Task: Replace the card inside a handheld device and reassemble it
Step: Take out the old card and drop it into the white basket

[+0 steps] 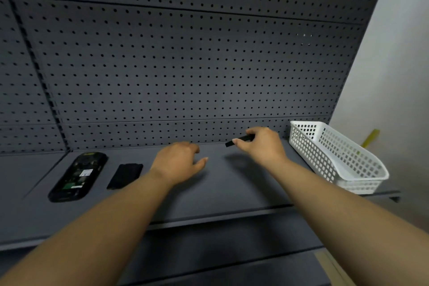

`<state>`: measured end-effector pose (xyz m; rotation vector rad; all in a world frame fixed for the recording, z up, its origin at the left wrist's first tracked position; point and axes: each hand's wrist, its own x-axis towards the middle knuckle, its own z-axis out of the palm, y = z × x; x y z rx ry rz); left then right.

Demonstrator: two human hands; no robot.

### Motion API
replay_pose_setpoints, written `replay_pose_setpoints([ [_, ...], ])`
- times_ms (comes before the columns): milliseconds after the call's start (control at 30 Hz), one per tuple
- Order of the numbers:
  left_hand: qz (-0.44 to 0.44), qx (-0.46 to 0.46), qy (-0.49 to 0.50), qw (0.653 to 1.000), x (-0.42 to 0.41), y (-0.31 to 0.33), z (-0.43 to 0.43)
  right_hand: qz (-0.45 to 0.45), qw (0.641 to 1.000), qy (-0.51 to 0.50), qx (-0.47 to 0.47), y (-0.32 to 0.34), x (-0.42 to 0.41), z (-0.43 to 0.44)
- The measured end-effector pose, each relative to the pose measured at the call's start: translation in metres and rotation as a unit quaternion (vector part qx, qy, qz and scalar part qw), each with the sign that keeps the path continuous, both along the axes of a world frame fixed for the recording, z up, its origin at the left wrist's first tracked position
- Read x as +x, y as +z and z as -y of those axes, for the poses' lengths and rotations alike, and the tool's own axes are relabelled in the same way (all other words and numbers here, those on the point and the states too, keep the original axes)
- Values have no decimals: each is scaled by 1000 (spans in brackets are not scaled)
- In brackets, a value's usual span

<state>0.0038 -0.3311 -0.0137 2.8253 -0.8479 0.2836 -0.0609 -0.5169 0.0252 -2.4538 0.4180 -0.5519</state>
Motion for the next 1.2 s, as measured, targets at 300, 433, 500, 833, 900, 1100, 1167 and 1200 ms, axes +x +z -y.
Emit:
replay_pose_setpoints([
  [300, 25, 13, -35, 999, 3, 15, 21, 30, 998, -48, -2, 20, -22, 40],
  [433, 31, 16, -36, 999, -1, 18, 46, 39, 996, -74, 3, 27, -33, 84],
  [500, 28, 20, -36, 999, -5, 17, 62, 43, 995, -85, 6, 29, -40, 107],
  [833, 12, 4, 3, 1000, -36, 10, 156, -34, 994, -89, -44, 5, -55, 213],
  [900, 4, -2, 17, 1000, -41, 6, 168, -42, 995, -83, -36, -1, -52, 227],
  [1100, -6, 0, 49, 999, -54, -4, 191, -105, 992, -43, -49, -17, -42, 250],
  [1167, -6, 7, 52, 999, -55, -6, 193, -117, 990, -31, -65, -22, -39, 249],
  [1200, -6, 10, 56, 998, -55, -6, 195, -125, 989, -24, -72, -24, -38, 249],
])
